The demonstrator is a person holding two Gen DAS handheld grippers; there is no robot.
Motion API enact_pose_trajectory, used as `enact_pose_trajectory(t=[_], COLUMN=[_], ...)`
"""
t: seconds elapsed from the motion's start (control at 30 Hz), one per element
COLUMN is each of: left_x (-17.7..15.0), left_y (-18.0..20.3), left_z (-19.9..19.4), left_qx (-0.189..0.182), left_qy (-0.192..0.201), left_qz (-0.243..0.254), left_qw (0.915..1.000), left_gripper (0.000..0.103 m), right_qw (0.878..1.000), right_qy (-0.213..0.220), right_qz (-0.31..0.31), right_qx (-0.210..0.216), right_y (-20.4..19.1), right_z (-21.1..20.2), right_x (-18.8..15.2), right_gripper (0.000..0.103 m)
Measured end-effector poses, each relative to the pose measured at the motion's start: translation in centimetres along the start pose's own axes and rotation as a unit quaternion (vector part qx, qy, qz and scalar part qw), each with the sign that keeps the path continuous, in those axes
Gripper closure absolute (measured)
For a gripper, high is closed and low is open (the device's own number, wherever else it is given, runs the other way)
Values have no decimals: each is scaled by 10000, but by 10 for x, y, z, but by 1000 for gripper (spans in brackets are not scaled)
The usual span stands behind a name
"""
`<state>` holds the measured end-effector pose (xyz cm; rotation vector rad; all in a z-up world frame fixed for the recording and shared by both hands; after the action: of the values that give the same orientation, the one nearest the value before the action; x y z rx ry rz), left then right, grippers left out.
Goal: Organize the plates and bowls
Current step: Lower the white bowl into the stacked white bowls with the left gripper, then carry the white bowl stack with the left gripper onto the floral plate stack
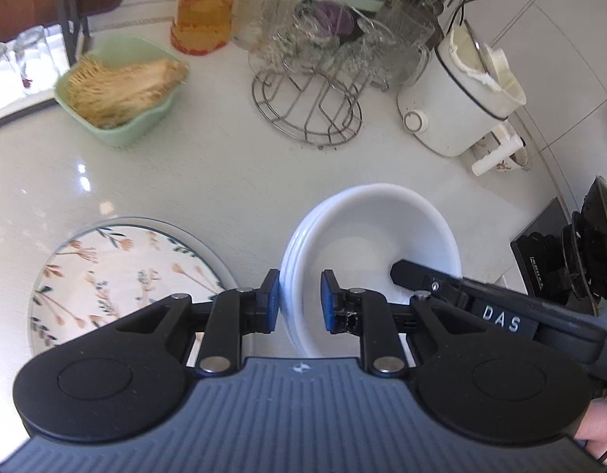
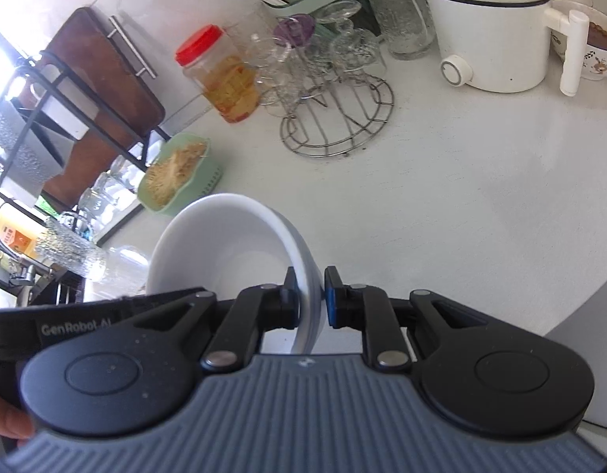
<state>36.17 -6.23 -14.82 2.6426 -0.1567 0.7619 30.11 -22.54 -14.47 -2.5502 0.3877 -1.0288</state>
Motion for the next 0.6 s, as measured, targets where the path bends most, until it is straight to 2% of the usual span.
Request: enact_pose_trajectory(t=[0.37,0.6], left_x=[0,-10], left_y=[-40,-64], left_z=[-40,-72], left_qx=[-2,155], left_qy=[156,279], left_qz=[-202,-341], left_qw=[9997,9989], left_gripper=[79,79], right_qw=[9999,9995], right_qy=[107,129], right_qz=[-29,61], right_qx=[44,295], right_y=[-49,-81], right_z=[0,-3], right_x=[-6,-8], right_gripper=[86,83])
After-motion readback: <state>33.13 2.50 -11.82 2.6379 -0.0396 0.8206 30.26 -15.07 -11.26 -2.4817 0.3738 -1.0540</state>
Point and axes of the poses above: each gripper's, at about its wrist camera, not at the fingertips, and z roughly the way its jaws point, y to its right, x to its top, the point moved 7 cm from there along z, roughly the way its jaws point, and after that the axes turned 8 degrees about y, right-handed, at the moved point
